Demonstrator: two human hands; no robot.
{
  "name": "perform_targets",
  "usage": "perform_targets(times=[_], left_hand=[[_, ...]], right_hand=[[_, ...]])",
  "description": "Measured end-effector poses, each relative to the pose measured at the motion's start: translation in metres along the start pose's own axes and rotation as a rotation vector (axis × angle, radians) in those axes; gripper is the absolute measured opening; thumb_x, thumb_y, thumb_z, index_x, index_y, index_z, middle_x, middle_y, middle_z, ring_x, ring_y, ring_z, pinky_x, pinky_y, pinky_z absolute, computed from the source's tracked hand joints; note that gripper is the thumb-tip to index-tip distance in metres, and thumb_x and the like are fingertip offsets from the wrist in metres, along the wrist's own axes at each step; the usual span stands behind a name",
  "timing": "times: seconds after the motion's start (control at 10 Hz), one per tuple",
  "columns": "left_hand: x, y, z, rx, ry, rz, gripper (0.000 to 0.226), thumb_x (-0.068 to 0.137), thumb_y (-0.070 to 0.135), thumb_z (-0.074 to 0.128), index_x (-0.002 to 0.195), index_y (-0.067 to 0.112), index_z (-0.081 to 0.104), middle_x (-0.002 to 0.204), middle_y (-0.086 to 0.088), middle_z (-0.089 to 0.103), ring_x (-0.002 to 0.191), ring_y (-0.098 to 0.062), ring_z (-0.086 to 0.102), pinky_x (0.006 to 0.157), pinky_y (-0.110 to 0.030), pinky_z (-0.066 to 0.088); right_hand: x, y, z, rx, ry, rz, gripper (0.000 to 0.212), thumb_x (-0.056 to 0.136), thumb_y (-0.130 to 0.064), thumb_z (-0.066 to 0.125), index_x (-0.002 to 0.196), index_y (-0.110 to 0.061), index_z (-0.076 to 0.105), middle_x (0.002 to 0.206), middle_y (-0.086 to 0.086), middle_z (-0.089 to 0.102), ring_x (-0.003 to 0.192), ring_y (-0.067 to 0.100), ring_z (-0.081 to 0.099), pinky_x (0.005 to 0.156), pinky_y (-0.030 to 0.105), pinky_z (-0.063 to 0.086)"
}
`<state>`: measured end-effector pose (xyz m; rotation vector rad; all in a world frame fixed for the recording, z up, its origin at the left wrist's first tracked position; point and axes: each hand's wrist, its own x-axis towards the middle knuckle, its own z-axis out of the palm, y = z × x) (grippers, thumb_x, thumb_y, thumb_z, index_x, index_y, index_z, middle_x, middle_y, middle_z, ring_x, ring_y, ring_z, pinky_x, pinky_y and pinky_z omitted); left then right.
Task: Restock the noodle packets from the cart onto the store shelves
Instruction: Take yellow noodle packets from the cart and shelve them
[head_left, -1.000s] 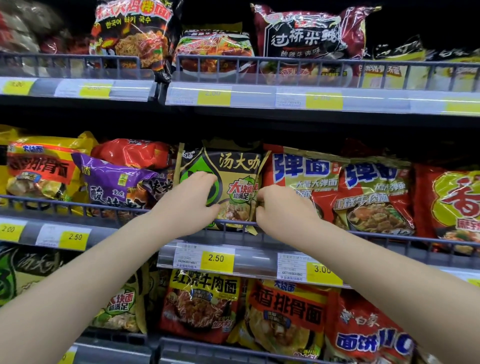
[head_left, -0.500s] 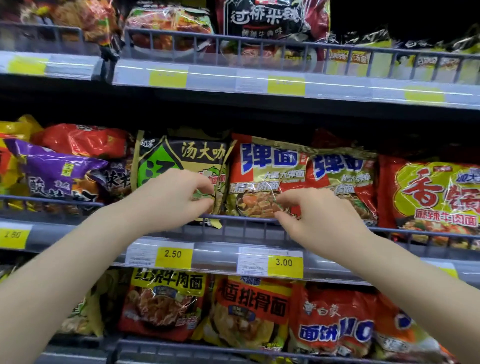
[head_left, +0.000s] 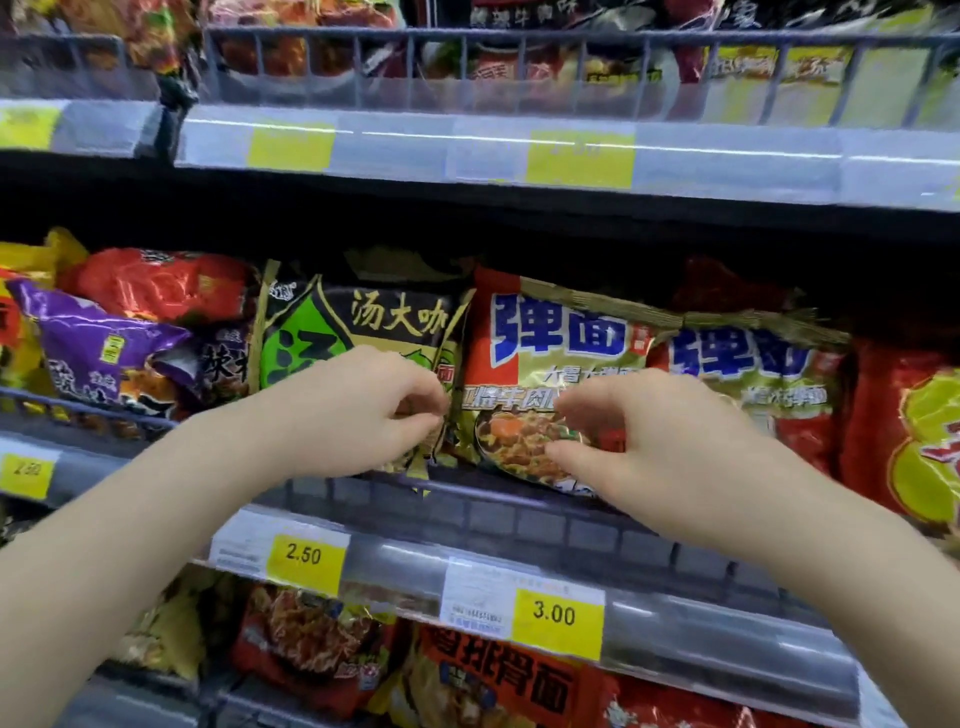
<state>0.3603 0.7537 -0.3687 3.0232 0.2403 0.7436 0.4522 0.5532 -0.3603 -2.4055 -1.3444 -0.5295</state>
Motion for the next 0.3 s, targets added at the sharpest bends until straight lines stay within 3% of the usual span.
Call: perform_targets(times=[0.1,0.3], left_hand=[[0.002,-0.006,-0.015,0.008,-0.091,-0.009,0.025,0.089,0.033,0.044,0.103,0.030,0.065,0.093,0.015,0.064,0.091,-0.012,0.060,0.081,-0.035,0.050],[0.001,-0.005,-0.050,0.120,-0.288,-0.037,0.026,0.093,0.030,0.042,0.111,0.024,0.060,0.110,0.004,0.063,0.104,-0.020,0.056,0.086,-0.035,0.048]], right_hand=[[0.012,-0.008,-0.006,0.030,-0.065,-0.032,0.037,0.088,-0.049,0.051,0.122,-0.036,0.056,0.118,-0.017,0.062,0.111,0.012,0.059,0.094,0.039,0.048],[0.027,-0.025,-0.022,-0.040,-0.303,-0.020,0.045,0.094,-0.049,0.043,0.136,-0.036,0.041,0.133,-0.014,0.054,0.123,0.011,0.051,0.094,0.032,0.045]])
